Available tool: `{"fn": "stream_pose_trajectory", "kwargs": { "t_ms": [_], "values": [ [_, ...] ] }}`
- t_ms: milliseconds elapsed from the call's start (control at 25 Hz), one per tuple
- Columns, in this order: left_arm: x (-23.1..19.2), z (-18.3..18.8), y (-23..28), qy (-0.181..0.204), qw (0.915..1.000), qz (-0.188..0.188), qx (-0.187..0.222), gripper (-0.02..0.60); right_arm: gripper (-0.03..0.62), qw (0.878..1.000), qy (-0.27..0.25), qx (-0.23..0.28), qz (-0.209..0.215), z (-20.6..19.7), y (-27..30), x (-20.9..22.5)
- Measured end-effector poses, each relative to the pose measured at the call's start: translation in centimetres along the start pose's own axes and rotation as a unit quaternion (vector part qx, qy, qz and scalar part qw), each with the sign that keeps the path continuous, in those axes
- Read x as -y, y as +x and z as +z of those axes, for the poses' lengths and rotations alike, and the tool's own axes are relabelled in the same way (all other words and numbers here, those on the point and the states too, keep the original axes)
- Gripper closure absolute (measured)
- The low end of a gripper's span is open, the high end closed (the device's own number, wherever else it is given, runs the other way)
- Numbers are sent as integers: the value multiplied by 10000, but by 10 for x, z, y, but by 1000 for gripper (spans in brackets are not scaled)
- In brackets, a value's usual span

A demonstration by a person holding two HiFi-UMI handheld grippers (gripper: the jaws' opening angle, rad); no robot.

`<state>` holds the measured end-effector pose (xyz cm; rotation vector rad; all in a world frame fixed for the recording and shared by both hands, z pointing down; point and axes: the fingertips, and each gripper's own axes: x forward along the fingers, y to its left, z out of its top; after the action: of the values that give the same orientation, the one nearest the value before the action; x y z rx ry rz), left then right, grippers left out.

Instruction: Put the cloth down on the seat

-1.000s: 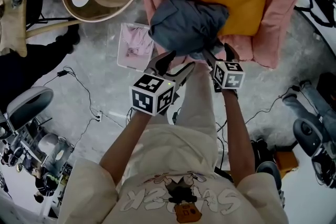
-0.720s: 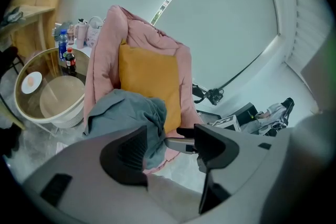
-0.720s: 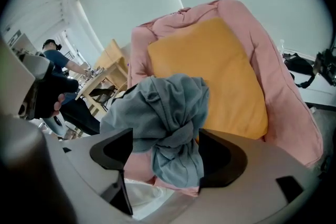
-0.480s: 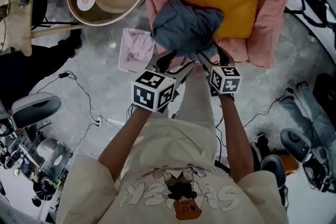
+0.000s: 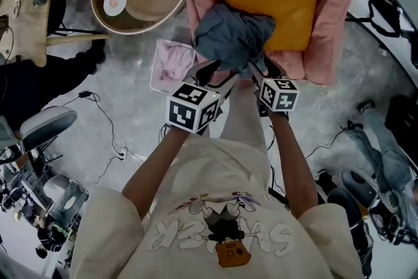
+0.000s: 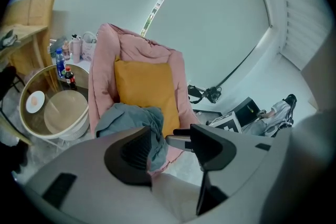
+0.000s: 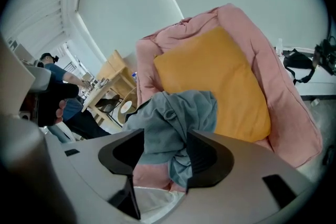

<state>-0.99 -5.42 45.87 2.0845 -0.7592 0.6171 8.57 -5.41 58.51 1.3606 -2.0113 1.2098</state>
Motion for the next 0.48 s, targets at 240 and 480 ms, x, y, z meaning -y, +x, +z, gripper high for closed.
{"fn": "stream_pose_trajectory", "kwargs": {
  "t_ms": [240, 480],
  "values": [
    [-13, -10, -17, -99, 9991, 302, -290, 475, 398, 9998, 153, 92, -122, 9, -5, -11],
    [-15, 5, -43, 0, 9987, 509, -29, 577, 422, 9995, 146, 225, -143, 26, -22, -31]
  ]
}}
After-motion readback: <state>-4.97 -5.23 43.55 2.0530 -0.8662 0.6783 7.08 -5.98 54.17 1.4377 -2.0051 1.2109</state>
